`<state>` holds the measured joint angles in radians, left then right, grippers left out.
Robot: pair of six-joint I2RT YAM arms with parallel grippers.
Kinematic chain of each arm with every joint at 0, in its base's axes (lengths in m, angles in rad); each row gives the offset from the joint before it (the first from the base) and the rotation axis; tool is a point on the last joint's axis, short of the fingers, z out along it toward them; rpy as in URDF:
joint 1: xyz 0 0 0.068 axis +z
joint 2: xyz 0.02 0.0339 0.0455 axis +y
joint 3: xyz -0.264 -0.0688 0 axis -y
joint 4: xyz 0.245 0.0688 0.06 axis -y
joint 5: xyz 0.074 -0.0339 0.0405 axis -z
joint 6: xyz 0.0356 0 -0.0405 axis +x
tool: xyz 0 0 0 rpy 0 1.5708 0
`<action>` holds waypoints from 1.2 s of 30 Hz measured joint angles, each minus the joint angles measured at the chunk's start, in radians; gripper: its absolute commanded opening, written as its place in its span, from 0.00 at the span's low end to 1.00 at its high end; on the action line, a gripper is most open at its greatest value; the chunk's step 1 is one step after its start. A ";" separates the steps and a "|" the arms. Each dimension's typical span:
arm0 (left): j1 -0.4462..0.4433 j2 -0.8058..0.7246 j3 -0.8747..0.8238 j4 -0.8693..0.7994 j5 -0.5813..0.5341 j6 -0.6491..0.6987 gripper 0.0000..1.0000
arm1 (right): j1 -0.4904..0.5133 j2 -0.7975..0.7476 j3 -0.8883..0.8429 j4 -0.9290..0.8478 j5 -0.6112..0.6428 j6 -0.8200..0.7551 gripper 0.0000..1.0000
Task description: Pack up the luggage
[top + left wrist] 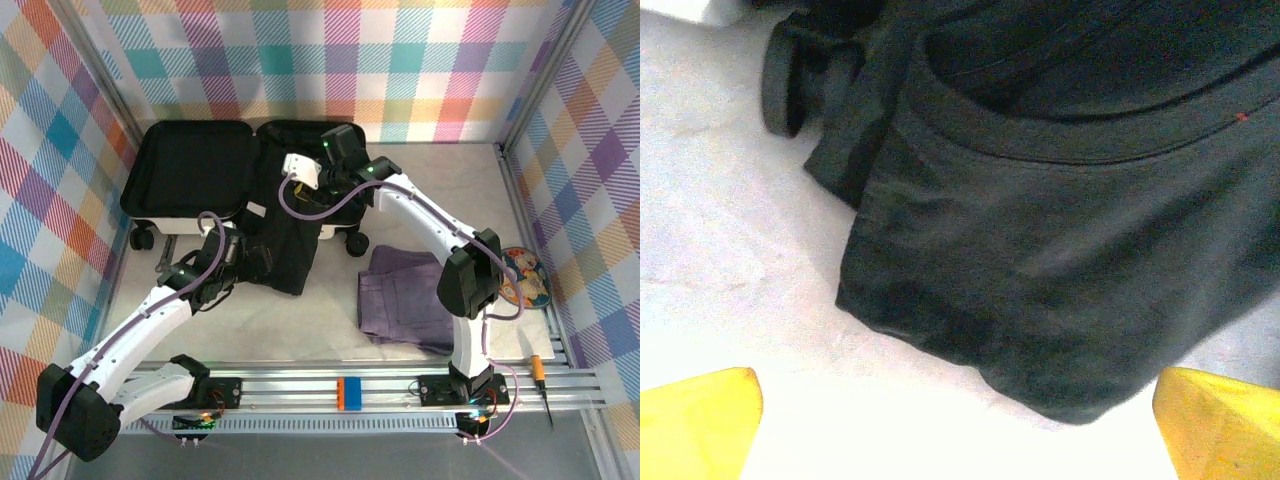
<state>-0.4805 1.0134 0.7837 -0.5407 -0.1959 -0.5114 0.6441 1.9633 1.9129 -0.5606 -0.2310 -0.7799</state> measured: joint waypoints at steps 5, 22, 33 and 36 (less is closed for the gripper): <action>0.000 0.047 0.034 0.063 0.031 0.036 1.00 | -0.032 0.071 0.153 -0.089 -0.019 -0.034 0.00; 0.000 0.005 0.065 0.023 0.018 0.057 1.00 | -0.145 0.327 0.541 -0.220 -0.023 -0.097 0.00; 0.000 -0.014 0.065 -0.008 0.000 0.056 1.00 | -0.177 0.447 0.682 -0.125 -0.013 -0.089 0.00; 0.000 -0.014 0.065 -0.008 0.000 0.057 1.00 | -0.182 0.472 0.685 -0.077 -0.005 -0.089 0.00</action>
<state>-0.4805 0.9993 0.8486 -0.5488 -0.1959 -0.4545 0.4625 2.4355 2.5977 -0.6373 -0.2363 -0.8684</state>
